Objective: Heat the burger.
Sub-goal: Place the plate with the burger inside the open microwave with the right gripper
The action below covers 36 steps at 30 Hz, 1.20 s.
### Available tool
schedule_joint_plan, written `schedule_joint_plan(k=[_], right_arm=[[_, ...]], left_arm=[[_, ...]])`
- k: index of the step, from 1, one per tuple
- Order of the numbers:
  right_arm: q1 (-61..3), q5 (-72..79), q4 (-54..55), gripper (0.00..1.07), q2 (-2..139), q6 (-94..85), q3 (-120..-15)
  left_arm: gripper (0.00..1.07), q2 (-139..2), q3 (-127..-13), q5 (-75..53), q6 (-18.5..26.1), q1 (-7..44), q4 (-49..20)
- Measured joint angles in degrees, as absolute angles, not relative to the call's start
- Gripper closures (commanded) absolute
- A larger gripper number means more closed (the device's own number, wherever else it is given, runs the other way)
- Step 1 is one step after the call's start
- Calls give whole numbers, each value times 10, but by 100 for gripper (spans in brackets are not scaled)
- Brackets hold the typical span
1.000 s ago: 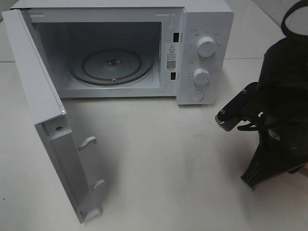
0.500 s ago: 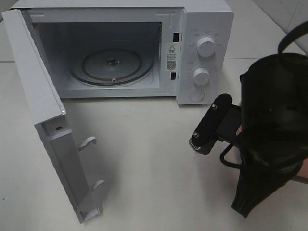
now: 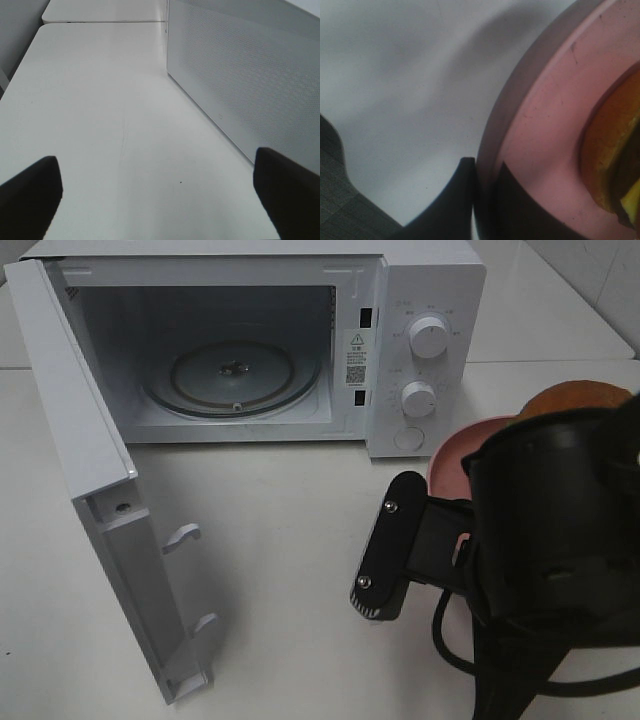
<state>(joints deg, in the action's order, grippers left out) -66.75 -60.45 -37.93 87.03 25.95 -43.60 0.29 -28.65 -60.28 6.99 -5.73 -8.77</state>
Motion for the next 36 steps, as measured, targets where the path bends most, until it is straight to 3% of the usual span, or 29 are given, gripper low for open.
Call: schedule_joint_plan(k=[36], right_arm=[[-674,-462,-461,107,870,19,-434]], left_arm=[[9,3,-286,-603,70,-57,-88]])
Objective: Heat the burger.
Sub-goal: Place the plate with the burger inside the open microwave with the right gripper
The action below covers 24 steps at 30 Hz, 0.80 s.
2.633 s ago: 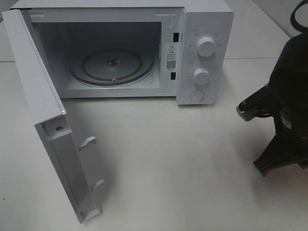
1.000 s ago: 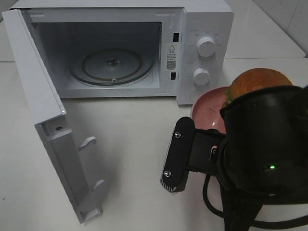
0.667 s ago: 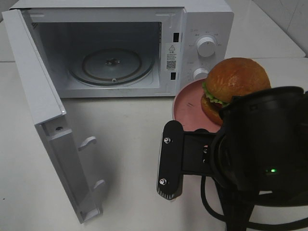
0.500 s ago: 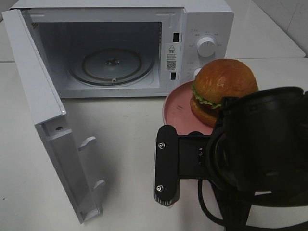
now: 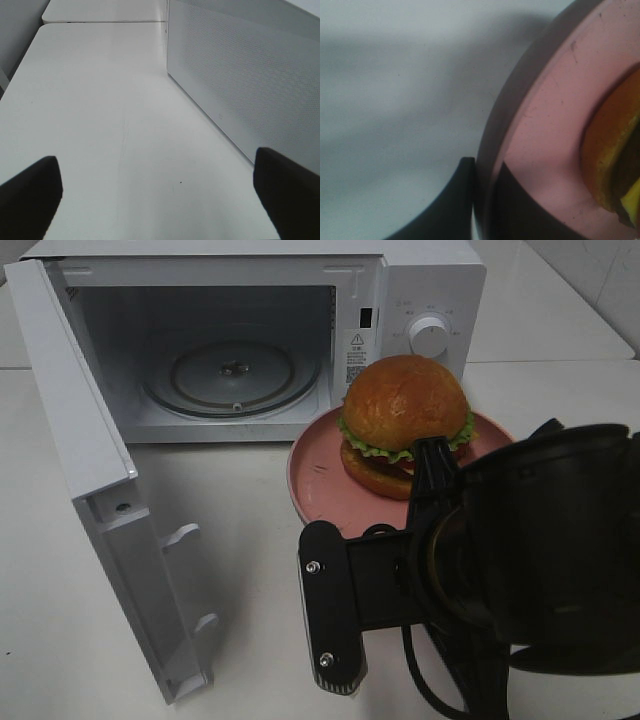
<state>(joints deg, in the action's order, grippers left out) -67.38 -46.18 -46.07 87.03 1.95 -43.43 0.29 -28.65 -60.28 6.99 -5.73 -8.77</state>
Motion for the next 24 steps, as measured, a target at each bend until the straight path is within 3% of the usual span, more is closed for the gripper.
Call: schedule_joint_plan(k=[17,24], right_arm=[[-673,-383,-502,107,870,-8,-434],[-616,-325,-505,107,870,-66,-433]], left_arm=[[9,3,-286,-603,70,-57,-88],[9,3,-286,-603,70,-57,-88]])
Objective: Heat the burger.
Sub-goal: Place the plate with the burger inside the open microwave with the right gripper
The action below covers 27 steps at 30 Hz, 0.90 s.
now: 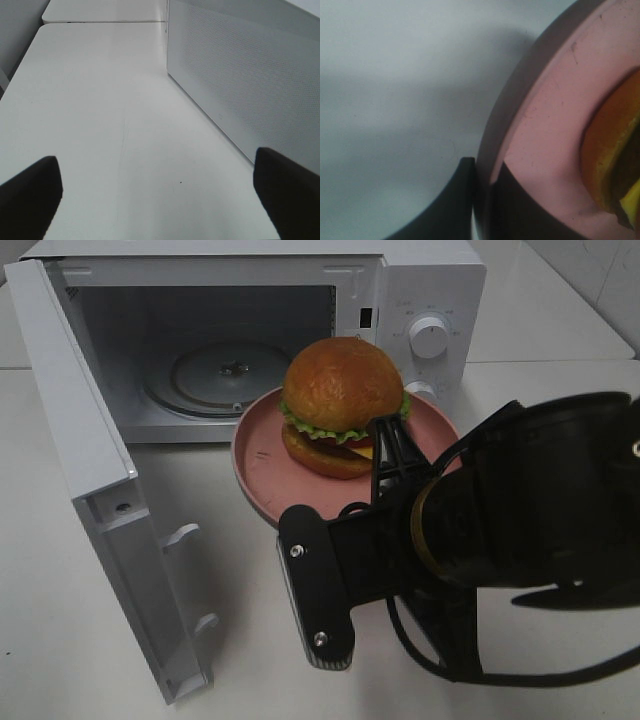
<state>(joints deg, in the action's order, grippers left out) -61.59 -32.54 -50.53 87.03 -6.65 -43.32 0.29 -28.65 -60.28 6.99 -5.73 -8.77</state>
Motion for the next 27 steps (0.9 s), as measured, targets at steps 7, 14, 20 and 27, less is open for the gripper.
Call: schedule_joint_plan(k=[7,14,20,27], right_arm=[[-557,-281,-505,107,870,-142,-430],[-515,-243,-478,107,870,-219,-430],[-474,-203,-429,107,870,-335,-430],[-445,-184,-360,107,870,-461,-430]], left_arm=[[9,3,-286,-603,70,-57,-88],[9,3,-286,-603,70,-57,-88],[9,3,-286,-603,70,-57,-88],[9,3,-286,-603,70,-57,-88]])
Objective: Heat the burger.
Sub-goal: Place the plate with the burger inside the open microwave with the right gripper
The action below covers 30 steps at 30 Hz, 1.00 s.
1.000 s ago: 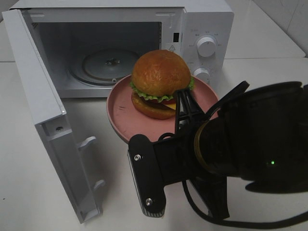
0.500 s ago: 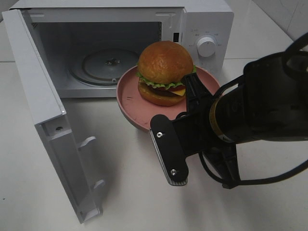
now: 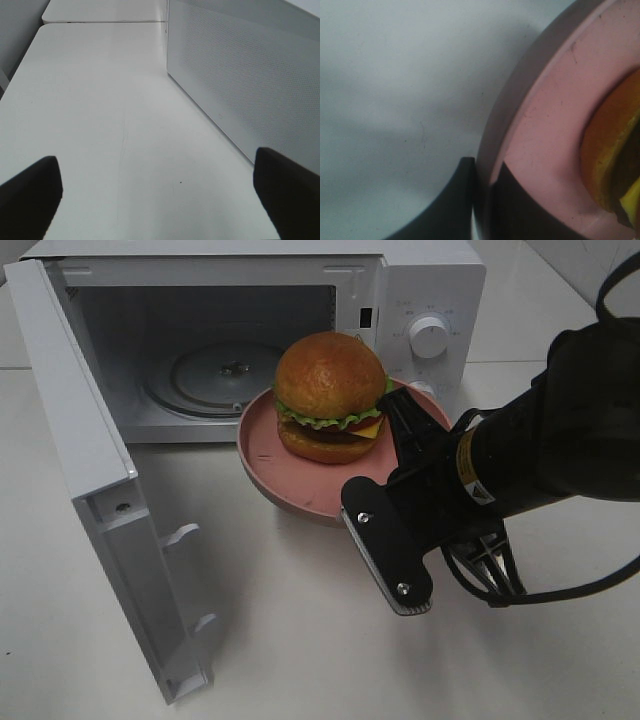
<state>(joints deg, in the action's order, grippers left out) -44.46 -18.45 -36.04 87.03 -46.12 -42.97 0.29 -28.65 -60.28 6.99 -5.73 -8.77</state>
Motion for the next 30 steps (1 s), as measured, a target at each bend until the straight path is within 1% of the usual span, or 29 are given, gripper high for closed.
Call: schedule_joint_plan(k=[2,6,8,9,10,12,13,14,15,17,18,19,21,22,23,25,26,30], right_arm=[[-429,-179,-315,107,870,-545,-430],[-415,-173,-281,107,870,-612,-430],[-402,-164,-233,107,870,-674,-430],[-402,-164,-233,107,870,-674,-430],[-392,-160,-192,107,870,-716,-430],[-388,-160,-175,107,870,-741,-430],[-378,-160,-136,107,870,-795,-430],[-378,-160,-136,107,870,-795,-430],[-367,-160,-104,107,870,-842,-430],[-363,-160,-89,107,870,-863,-430],[-353,-160,-54,107,870,-911,-430],[-353,-160,-54,107,870,-911,-430],[-340,-160,0,107,870,-973,-430],[-340,-160,0,107,870,-973,-430],[-332,-160,40,107,870,-1016,-430],[-330,-160,56,107,870,-1032,-430],[-325,-160,91,107,870,-1065,-430],[-325,-157,113,107,870,-1098,-430]], left_arm=[[9,3,-286,-603,70,-57,-88],[9,3,-286,-603,70,-57,-88],[9,3,-286,-603,70,-57,-88],[9,3,-286,-603,70,-57,-88],[9,3,-286,-603,70,-57,-88],[9,3,-286,-603,70,-57,-88],[9,3,-286,-603,70,-57,-88],[9,3,-286,-603,70,-57,-88],[9,3,-286,-603,70,-57,-88],[9,3,-286,-603,70,-57,-88],[9,3,-286,-603,70,-57,-88],[9,3,-286,-603,70,-57,-88],[9,3,-286,-603,70,-57,-88],[9,3,-286,-603,70,-57,-88],[9,3,-286,-603,70,-57,-88],[9,3,-286,-603,70,-57,-88],[9,3,-286,-603,70,-57,-88],[9,3,-286,-603,70,-57,-88]])
